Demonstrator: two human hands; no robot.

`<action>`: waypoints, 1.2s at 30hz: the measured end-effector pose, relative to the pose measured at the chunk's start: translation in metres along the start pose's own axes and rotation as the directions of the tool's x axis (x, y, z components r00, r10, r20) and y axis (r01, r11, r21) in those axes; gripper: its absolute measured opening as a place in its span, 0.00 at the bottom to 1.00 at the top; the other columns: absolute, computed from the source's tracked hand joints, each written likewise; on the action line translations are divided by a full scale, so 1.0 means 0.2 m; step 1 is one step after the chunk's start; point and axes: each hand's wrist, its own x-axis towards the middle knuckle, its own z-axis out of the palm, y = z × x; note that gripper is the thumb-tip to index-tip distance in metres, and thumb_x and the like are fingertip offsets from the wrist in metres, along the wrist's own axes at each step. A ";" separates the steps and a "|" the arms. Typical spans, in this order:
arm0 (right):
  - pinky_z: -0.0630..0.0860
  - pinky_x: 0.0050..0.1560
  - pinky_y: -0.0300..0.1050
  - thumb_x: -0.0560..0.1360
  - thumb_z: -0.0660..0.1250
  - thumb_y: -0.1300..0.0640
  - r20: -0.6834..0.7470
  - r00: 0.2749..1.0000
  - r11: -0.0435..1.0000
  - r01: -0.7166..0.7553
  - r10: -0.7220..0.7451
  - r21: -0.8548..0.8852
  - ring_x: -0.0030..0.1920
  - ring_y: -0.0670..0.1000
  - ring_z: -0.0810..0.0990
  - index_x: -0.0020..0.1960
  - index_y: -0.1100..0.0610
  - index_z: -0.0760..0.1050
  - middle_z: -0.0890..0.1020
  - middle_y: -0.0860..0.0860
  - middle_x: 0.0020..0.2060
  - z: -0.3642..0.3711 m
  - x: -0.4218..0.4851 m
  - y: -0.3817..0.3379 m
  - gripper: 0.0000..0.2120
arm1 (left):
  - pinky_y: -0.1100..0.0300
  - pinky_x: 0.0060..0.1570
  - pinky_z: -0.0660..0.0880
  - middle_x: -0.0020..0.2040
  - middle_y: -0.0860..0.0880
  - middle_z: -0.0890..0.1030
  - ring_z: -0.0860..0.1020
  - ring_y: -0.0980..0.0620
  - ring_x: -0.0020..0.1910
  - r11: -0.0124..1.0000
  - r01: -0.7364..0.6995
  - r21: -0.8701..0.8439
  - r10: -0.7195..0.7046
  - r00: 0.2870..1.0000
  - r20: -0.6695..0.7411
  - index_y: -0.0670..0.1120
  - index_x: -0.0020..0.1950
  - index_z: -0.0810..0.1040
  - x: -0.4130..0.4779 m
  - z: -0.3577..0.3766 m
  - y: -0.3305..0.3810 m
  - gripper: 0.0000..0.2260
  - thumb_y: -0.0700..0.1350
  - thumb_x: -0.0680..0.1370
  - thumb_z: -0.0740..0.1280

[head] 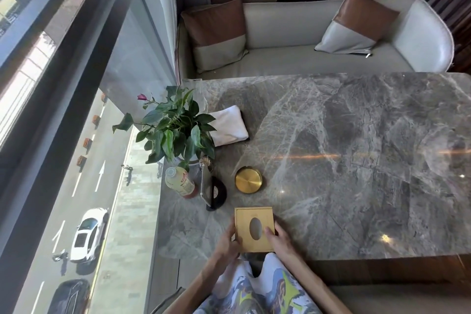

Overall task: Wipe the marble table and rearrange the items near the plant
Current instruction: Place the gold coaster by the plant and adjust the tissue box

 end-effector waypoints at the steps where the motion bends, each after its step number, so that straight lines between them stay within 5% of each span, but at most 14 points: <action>1: 0.69 0.61 0.40 0.81 0.60 0.56 -0.003 1.000 1.000 -0.001 0.001 -0.002 0.57 0.48 0.74 0.71 0.55 0.70 0.78 0.53 0.63 0.00 0.00 0.00 0.19 | 0.38 0.58 0.69 0.62 0.45 0.78 0.76 0.38 0.62 1.000 0.009 0.004 -0.009 1.000 0.009 0.59 0.72 0.65 -0.01 0.00 0.02 0.37 0.36 0.64 0.52; 7: 0.70 0.68 0.47 0.81 0.61 0.52 0.007 0.999 0.999 -0.040 0.040 0.006 0.64 0.52 0.76 0.73 0.52 0.68 0.78 0.51 0.65 0.00 0.00 0.02 0.21 | 0.33 0.54 0.70 0.66 0.31 0.71 0.65 0.24 0.64 0.997 0.029 0.072 -0.028 1.000 -0.009 0.52 0.76 0.59 -0.01 0.00 0.03 0.36 0.29 0.70 0.50; 9: 0.70 0.68 0.47 0.81 0.61 0.52 0.012 0.999 0.999 -0.047 0.047 0.012 0.64 0.52 0.75 0.72 0.52 0.68 0.78 0.51 0.65 0.00 0.01 0.02 0.20 | 0.52 0.35 0.79 0.66 0.29 0.70 0.70 0.22 0.59 0.995 0.053 0.086 -0.053 0.999 -0.010 0.53 0.77 0.58 -0.01 0.00 0.04 0.36 0.29 0.71 0.50; 10: 0.70 0.68 0.47 0.81 0.61 0.52 0.012 0.999 0.999 -0.047 0.047 0.011 0.64 0.51 0.75 0.72 0.51 0.68 0.78 0.51 0.65 0.01 0.01 0.02 0.20 | 0.62 0.28 0.74 0.66 0.30 0.71 0.76 0.27 0.51 0.994 0.055 0.094 -0.054 0.998 -0.012 0.53 0.77 0.57 -0.01 0.00 0.04 0.36 0.29 0.71 0.50; 12: 0.70 0.69 0.48 0.80 0.61 0.52 0.014 0.999 0.999 -0.053 0.053 0.013 0.64 0.52 0.75 0.73 0.51 0.68 0.78 0.51 0.65 0.01 0.01 0.03 0.21 | 0.62 0.26 0.73 0.65 0.35 0.74 0.79 0.43 0.40 0.995 0.043 0.086 -0.042 0.999 -0.016 0.54 0.77 0.56 0.00 0.00 0.03 0.36 0.30 0.71 0.51; 15: 0.71 0.69 0.50 0.80 0.61 0.52 0.017 0.998 0.998 -0.054 0.053 0.013 0.65 0.52 0.75 0.73 0.51 0.68 0.78 0.50 0.64 0.01 0.01 0.03 0.21 | 0.45 0.43 0.80 0.66 0.38 0.74 0.77 0.35 0.55 0.996 0.044 0.081 -0.043 0.999 -0.017 0.55 0.77 0.57 -0.02 -0.01 0.05 0.36 0.32 0.71 0.52; 19: 0.70 0.70 0.52 0.80 0.61 0.50 0.020 0.998 0.998 -0.067 0.067 -0.005 0.65 0.52 0.75 0.73 0.50 0.68 0.78 0.50 0.65 0.01 0.03 0.04 0.21 | 0.66 0.25 0.73 0.65 0.34 0.73 0.71 0.24 0.59 0.992 0.066 0.105 -0.064 0.998 -0.019 0.54 0.77 0.57 -0.03 -0.01 0.05 0.36 0.30 0.72 0.51; 21: 0.70 0.70 0.54 0.80 0.62 0.49 0.023 0.997 0.998 -0.068 0.069 -0.016 0.66 0.53 0.75 0.73 0.49 0.67 0.77 0.50 0.66 0.02 0.05 0.07 0.22 | 0.66 0.31 0.73 0.63 0.40 0.76 0.77 0.36 0.53 0.995 0.066 0.070 -0.065 0.998 -0.016 0.56 0.76 0.57 -0.03 -0.02 0.04 0.37 0.34 0.69 0.53; 23: 0.71 0.70 0.53 0.79 0.62 0.48 0.025 0.998 0.998 -0.059 0.060 -0.016 0.65 0.52 0.75 0.73 0.49 0.67 0.78 0.50 0.66 0.02 0.06 0.08 0.23 | 0.61 0.42 0.77 0.66 0.45 0.74 0.76 0.44 0.60 0.998 0.057 0.023 -0.058 0.998 0.010 0.59 0.74 0.59 -0.03 -0.03 0.05 0.37 0.35 0.66 0.53; 27: 0.71 0.69 0.54 0.79 0.62 0.48 0.029 0.998 0.998 -0.055 0.055 -0.008 0.64 0.52 0.76 0.72 0.48 0.68 0.78 0.50 0.65 0.02 0.08 0.09 0.21 | 0.56 0.51 0.79 0.64 0.51 0.75 0.74 0.45 0.64 0.999 0.050 -0.012 -0.050 0.998 0.035 0.64 0.68 0.62 -0.03 -0.03 0.05 0.36 0.34 0.65 0.53; 30: 0.70 0.70 0.52 0.80 0.62 0.50 0.039 0.998 0.999 -0.048 0.049 -0.021 0.65 0.52 0.75 0.72 0.48 0.68 0.77 0.51 0.67 0.01 0.06 0.06 0.21 | 0.44 0.63 0.74 0.67 0.48 0.73 0.71 0.45 0.67 1.000 0.027 0.014 -0.027 0.999 0.030 0.59 0.74 0.59 -0.02 -0.03 0.05 0.41 0.35 0.62 0.55; 34: 0.60 0.76 0.52 0.79 0.61 0.47 0.025 0.990 0.953 0.140 -0.139 -0.267 0.76 0.47 0.55 0.79 0.44 0.47 0.55 0.43 0.76 -0.03 -0.03 0.00 0.34 | 0.52 0.69 0.66 0.75 0.42 0.58 0.62 0.41 0.74 0.960 -0.006 0.280 0.009 1.000 -0.011 0.52 0.78 0.44 -0.05 -0.01 0.11 0.44 0.41 0.65 0.63; 36: 0.57 0.76 0.57 0.77 0.62 0.42 0.043 0.963 0.815 0.250 -0.268 -0.522 0.77 0.48 0.43 0.78 0.37 0.40 0.40 0.44 0.78 -0.05 -0.06 0.00 0.38 | 0.45 0.76 0.52 0.78 0.42 0.47 0.46 0.38 0.78 0.857 -0.093 0.507 0.091 0.995 0.027 0.55 0.77 0.39 -0.05 0.01 0.13 0.44 0.43 0.72 0.66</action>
